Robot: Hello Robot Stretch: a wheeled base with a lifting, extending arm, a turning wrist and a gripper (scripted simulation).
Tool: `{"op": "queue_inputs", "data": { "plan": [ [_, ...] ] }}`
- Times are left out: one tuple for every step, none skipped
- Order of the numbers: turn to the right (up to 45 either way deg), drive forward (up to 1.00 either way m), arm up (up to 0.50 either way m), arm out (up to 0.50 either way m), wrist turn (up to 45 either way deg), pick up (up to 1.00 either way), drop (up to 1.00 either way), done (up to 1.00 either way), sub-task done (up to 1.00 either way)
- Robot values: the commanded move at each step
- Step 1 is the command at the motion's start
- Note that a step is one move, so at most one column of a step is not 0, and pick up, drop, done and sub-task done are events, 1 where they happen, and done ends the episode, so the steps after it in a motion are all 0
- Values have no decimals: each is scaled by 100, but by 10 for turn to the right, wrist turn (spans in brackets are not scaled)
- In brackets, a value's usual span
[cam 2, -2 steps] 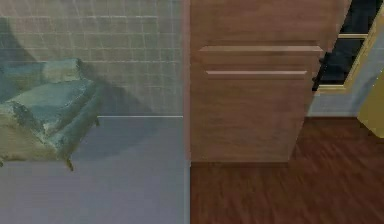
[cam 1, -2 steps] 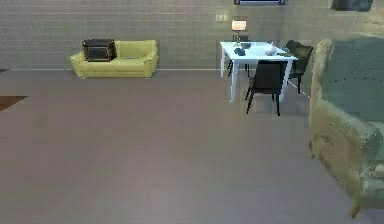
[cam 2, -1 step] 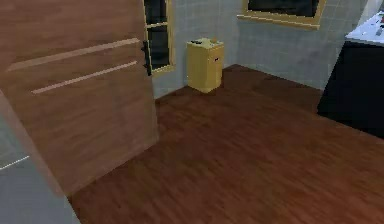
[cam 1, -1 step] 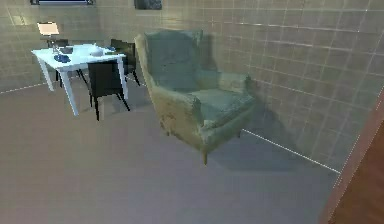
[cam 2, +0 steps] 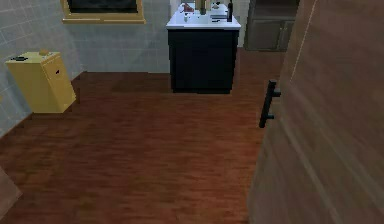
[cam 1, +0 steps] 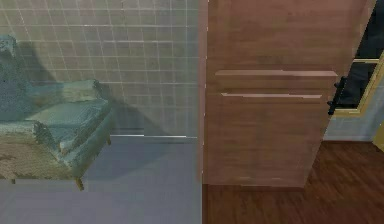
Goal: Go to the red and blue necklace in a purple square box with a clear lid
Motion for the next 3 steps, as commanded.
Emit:
{"op": "queue_inputs", "data": {
  "plan": [
    [0,5,0,0,0,0,0,0,0],
    [-450,0,0,0,0,0,0,0,0],
    [-330,0,0,0,0,0,0,0,0]
  ]
}}
